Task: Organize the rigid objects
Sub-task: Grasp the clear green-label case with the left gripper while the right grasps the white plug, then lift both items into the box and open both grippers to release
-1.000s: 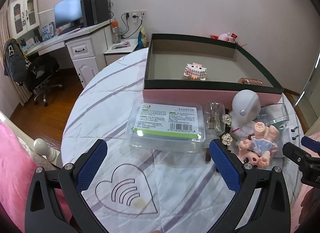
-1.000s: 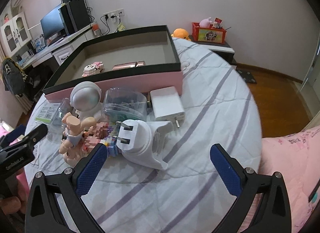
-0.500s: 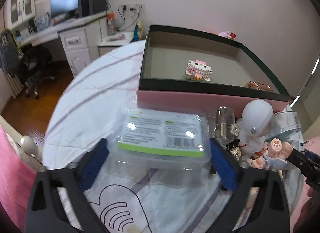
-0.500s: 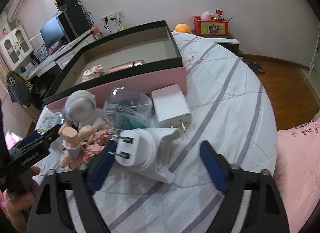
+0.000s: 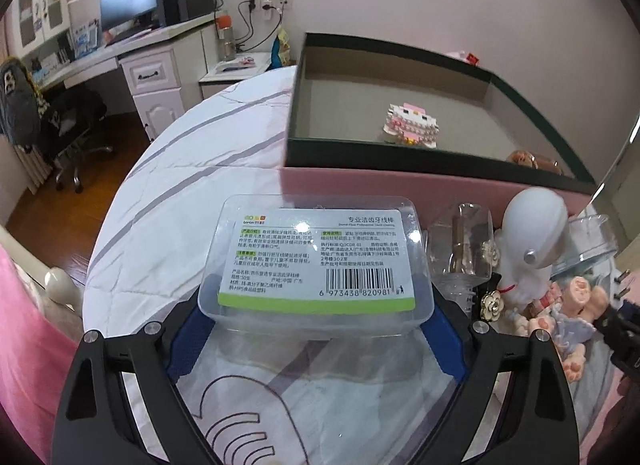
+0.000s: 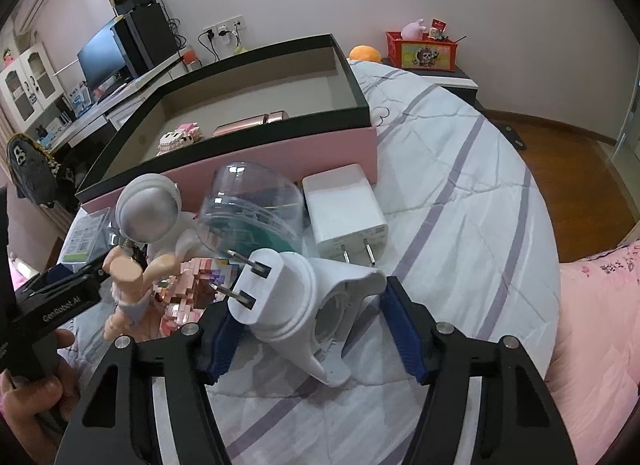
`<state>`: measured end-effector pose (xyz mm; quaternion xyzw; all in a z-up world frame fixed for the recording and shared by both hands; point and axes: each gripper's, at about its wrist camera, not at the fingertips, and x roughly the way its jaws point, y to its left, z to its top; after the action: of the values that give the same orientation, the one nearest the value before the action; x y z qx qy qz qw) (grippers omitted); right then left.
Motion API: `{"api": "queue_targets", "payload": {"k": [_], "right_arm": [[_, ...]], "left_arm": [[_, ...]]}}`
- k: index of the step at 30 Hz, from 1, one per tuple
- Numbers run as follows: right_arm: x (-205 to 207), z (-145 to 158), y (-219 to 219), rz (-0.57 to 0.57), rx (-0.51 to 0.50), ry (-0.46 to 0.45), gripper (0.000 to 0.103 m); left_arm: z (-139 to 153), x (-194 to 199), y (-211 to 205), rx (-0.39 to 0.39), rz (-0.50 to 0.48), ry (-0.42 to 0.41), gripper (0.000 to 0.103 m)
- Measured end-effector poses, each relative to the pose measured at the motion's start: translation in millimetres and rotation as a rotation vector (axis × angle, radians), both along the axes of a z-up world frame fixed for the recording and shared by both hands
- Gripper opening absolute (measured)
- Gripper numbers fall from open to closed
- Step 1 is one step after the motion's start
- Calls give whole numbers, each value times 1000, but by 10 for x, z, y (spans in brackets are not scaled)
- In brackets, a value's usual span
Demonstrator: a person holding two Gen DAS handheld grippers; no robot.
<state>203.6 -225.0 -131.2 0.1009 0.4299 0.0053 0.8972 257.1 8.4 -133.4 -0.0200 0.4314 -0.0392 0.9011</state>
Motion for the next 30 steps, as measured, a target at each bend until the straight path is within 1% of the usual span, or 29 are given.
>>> {"api": "queue_targets", "payload": {"k": [3, 8, 18, 24, 27, 30], "right_arm": [[-70, 24, -38, -1, 17, -7, 66], [-186, 182, -105, -4, 29, -47, 66], [-246, 458, -119, 15, 42, -96, 66], [-85, 795, -46, 66, 28, -163, 66], [104, 1026, -2, 87, 8, -213, 66], [343, 1185, 12, 100, 2, -244, 66]], "left_arm": [[29, -65, 45, -9, 8, -13, 93], [131, -183, 70, -1, 13, -41, 93], [513, -384, 67, -9, 6, -114, 93], [850, -357, -9, -20, -26, -184, 93], [1015, -273, -79, -13, -41, -227, 93], [1178, -109, -177, -16, -63, -258, 93]]}}
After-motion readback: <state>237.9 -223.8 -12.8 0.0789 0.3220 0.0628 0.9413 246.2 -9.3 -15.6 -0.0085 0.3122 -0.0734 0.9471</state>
